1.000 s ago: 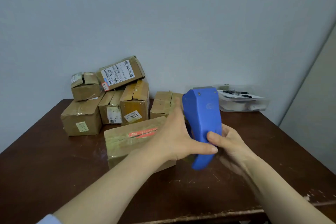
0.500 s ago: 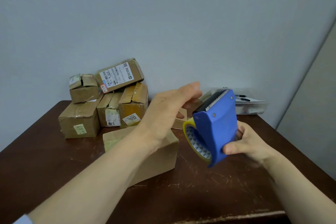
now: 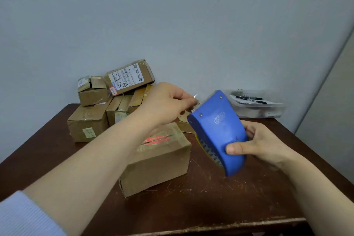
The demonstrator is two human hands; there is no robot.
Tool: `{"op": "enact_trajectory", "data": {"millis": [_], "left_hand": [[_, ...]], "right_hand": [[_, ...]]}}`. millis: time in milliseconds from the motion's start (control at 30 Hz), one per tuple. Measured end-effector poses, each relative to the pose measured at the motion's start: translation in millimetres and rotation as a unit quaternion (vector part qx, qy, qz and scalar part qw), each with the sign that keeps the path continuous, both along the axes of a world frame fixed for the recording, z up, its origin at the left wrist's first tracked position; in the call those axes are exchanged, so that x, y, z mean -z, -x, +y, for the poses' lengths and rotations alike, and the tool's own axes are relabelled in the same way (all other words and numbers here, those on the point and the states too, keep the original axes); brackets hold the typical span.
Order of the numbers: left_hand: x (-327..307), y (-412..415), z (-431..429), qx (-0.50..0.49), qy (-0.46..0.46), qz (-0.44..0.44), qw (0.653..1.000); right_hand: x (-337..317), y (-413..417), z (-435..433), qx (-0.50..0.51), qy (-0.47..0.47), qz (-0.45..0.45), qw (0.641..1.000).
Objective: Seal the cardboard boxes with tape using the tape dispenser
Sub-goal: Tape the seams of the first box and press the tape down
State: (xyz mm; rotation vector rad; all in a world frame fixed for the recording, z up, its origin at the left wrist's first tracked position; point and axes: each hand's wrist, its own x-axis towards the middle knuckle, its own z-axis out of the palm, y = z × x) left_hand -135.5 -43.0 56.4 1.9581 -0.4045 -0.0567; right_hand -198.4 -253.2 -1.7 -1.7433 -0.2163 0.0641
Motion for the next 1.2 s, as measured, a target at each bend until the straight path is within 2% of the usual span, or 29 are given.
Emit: {"op": "enact_trajectory", "data": {"millis": [133, 267, 367, 533, 933, 1200], "left_hand": [[3.9, -21.8, -0.3, -0.004, -0.036, 0.013, 0.999], [5.0, -43.3, -1.8, -0.003, 0.018, 0.083, 0.996], [10.1, -59.9, -4.4, -0.02, 0.026, 0.086, 0.996], [28.8, -82.9, -13.5, -0.001, -0.033, 0.096, 0.995], [56.6, -116.7, -0.2, -0.033, -0.033, 0.113, 0.992], [63.7, -121.8, 6.1, -0.029, -0.084, 0.091, 0.992]], "right_hand": [[-11.6, 7.4, 13.0, 0.024, 0.028, 0.034, 0.999], [-13.8, 14.6, 24.9, 0.054, -0.063, 0.068, 0.994], [-16.4, 19.3, 32.7, 0.09, -0.081, 0.082, 0.989], [-11.7, 33.1, 40.0, 0.152, -0.059, 0.11, 0.98], [1.2, 28.4, 47.9, 0.167, -0.062, 0.175, 0.968], [-1.2, 21.6, 51.7, 0.166, -0.055, 0.19, 0.966]]}}
